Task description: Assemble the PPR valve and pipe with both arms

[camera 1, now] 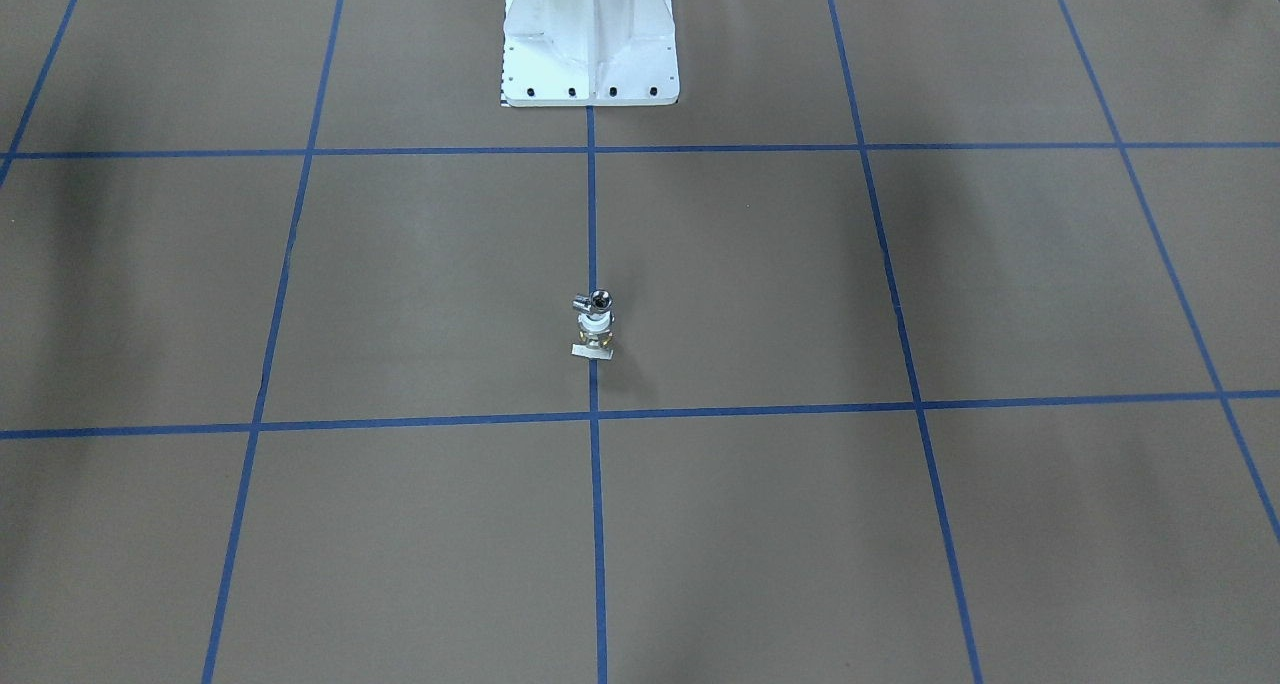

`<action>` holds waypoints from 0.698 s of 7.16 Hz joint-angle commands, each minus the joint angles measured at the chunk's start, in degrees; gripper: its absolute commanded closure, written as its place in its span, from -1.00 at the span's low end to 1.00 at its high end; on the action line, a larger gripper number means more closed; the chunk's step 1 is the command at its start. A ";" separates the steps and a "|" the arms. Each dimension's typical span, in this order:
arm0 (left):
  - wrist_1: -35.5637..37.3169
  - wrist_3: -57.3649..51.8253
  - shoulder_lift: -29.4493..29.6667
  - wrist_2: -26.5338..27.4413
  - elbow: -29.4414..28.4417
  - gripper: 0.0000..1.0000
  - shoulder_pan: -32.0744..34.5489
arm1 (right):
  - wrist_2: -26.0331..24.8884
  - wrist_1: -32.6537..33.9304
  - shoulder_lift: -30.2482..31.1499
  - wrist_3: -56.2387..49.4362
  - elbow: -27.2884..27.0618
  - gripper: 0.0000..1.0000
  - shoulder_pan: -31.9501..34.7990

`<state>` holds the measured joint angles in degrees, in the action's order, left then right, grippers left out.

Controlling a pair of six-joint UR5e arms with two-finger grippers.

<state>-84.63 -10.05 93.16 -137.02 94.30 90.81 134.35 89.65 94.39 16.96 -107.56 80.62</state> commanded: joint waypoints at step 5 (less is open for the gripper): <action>-0.18 0.03 0.00 0.00 0.09 -1.00 -0.02 | -0.40 0.79 0.00 -5.67 2.35 -1.00 4.27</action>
<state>-84.80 -10.02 93.16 -137.02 94.40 90.79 133.88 90.36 94.43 14.66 -106.29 83.55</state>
